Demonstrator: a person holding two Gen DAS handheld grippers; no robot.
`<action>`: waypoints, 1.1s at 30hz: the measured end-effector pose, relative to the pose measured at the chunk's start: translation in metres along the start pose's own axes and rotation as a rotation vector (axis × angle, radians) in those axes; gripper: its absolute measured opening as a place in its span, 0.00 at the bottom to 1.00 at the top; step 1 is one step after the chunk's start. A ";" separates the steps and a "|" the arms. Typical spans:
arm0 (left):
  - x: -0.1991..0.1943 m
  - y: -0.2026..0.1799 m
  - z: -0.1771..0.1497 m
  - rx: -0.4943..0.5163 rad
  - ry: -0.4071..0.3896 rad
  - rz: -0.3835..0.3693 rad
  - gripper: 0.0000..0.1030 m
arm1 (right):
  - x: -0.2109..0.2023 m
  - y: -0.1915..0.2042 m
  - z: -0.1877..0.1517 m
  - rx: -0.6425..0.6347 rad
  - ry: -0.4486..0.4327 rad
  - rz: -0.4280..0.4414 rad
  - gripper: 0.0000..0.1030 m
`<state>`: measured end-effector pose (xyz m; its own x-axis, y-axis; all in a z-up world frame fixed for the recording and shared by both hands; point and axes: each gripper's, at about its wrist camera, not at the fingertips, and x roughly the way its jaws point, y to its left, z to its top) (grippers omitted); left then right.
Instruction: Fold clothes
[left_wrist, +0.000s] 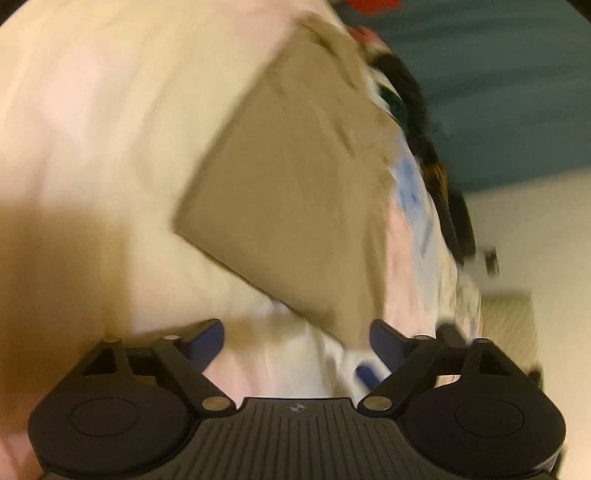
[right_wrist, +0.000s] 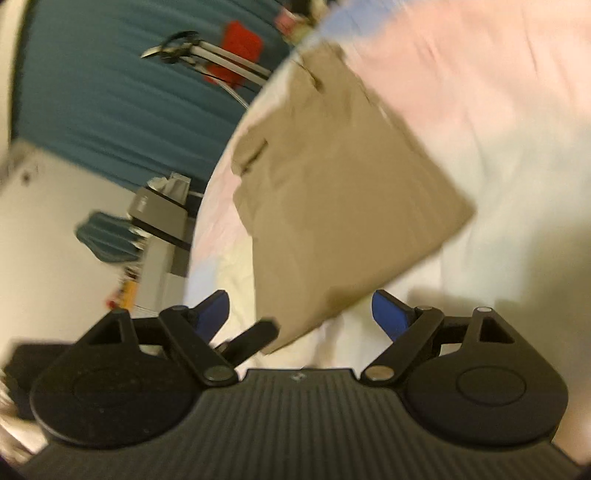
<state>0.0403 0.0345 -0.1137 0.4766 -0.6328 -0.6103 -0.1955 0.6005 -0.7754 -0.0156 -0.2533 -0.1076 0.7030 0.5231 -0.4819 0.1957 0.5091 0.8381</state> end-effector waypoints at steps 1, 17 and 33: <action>0.000 0.005 0.002 -0.036 -0.029 -0.002 0.68 | 0.005 -0.006 0.000 0.030 0.003 -0.003 0.82; -0.027 0.000 0.014 0.006 -0.299 -0.063 0.05 | -0.003 -0.027 0.003 0.175 -0.254 -0.020 0.07; -0.185 -0.027 -0.117 0.126 -0.324 -0.248 0.04 | -0.181 0.032 -0.075 0.028 -0.310 0.165 0.07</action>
<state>-0.1429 0.0782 0.0006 0.7447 -0.5911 -0.3098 0.0553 0.5173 -0.8540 -0.1877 -0.2809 -0.0128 0.9002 0.3616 -0.2427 0.0781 0.4142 0.9068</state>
